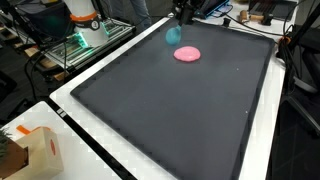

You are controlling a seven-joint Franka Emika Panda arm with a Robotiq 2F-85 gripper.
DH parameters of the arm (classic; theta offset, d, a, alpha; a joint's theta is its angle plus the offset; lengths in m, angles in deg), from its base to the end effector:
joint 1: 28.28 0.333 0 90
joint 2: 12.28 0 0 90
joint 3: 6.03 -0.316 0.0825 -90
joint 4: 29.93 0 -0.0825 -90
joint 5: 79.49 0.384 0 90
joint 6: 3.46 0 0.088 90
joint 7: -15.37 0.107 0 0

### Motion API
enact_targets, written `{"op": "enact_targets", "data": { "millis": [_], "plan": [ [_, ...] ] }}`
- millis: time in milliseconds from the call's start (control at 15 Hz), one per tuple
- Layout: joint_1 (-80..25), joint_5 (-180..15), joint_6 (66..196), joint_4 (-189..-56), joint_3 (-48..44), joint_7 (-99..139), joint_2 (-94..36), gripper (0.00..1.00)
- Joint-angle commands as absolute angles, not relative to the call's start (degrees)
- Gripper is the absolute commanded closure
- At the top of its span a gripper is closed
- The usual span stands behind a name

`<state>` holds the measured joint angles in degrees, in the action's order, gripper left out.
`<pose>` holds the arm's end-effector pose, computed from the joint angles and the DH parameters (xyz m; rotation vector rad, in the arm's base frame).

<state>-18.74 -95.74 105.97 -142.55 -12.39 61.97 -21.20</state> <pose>0.5502 0.1342 0.3814 2.7684 -0.5788 -0.0765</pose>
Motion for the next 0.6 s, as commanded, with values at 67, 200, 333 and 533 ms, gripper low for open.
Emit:
{"op": "enact_targets", "data": {
  "millis": [67, 200, 333, 533],
  "plan": [
    [-20.41, -89.13, 109.62, -148.53, -11.75, 55.03, -14.60, 0.75],
    [-20.84, -87.36, 110.62, -149.97, -11.59, 53.06, -12.61, 0.75],
    [-21.22, -85.81, 111.70, -151.21, -11.57, 51.36, -10.81, 0.75],
    [-21.56, -84.40, 112.64, -152.71, -11.60, 49.88, -8.54, 0.75]
  ]
}}
